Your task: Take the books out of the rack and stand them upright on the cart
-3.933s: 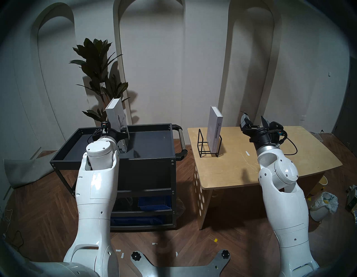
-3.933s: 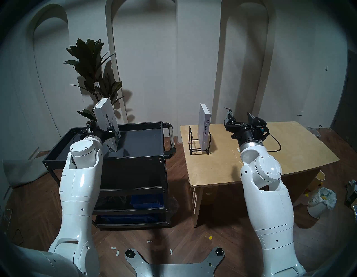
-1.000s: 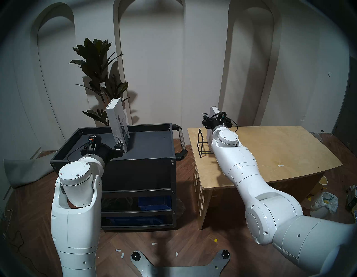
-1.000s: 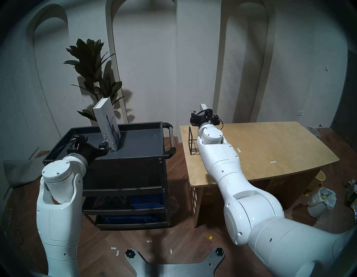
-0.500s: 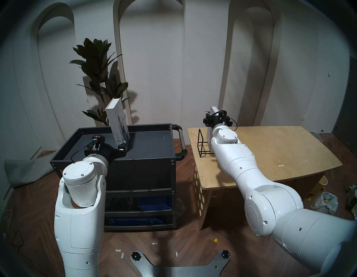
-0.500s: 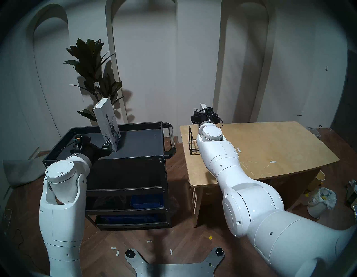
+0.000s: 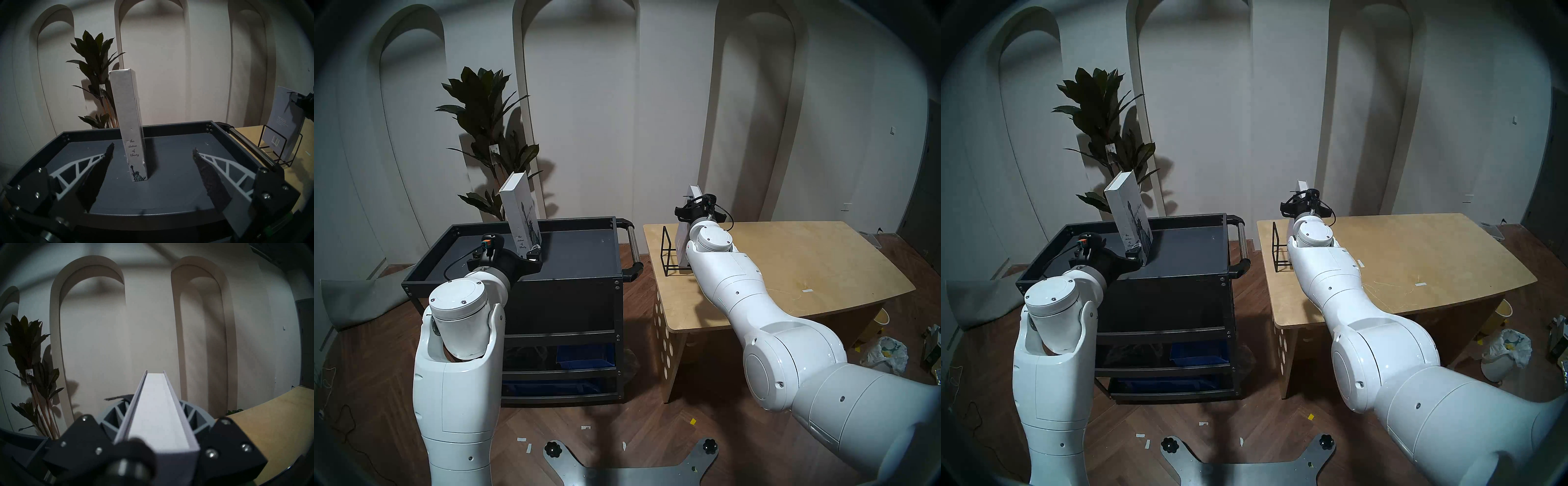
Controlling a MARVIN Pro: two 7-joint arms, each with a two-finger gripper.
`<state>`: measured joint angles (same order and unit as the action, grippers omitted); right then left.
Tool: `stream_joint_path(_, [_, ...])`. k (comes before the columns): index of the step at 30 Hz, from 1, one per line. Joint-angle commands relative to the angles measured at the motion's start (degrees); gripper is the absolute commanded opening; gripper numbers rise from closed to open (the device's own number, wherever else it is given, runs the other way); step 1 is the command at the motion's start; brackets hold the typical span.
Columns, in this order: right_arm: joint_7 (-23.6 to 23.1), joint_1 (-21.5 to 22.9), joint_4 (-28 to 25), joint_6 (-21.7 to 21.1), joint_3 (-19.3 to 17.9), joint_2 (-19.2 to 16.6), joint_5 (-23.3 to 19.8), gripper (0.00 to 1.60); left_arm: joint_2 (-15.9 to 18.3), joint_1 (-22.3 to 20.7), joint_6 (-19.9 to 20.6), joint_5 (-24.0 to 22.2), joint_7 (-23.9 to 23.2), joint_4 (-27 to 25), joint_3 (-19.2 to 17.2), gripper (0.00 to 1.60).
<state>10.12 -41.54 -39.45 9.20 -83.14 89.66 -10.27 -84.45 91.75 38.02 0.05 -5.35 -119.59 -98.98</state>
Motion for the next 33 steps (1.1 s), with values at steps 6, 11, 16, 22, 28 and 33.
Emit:
stream_joint_path(6, [-0.1, 0.7, -7.9, 1.0, -0.3, -0.1, 0.0, 0.0, 0.9, -2.4, 0.0, -0.7, -1.1, -0.3, -0.4, 1.6])
stream_joint_path(11, [0.2, 1.1, -11.5, 0.6, -1.3, 0.3, -1.0, 0.0, 1.8, -1.3, -0.4, -0.5, -2.1, -2.1, 0.8, 1.6])
stream_joint_path(16, [0.4, 1.3, -13.5, 1.6, -1.9, 0.8, -1.6, 0.0, 2.8, -1.1, -0.6, 1.7, -1.2, -2.3, 3.0, 1.6])
stream_joint_path(22, [-1.2, 1.7, -18.9, 3.4, -2.1, 0.9, -2.6, 0.0, 2.4, -1.2, -0.9, 2.6, -1.6, -3.8, 6.8, 1.6])
stream_joint_path(28, [-2.4, 1.8, -21.5, 4.5, -1.1, 2.0, -3.0, 0.0, 2.4, -1.4, -1.7, 3.4, -1.9, -4.4, 10.3, 1.6])
stream_joint_path(33, [-3.6, 1.5, -25.2, 4.0, -1.4, 2.8, -5.4, 0.0, 3.8, -1.6, -3.7, 5.5, -2.1, -4.7, 14.1, 1.6])
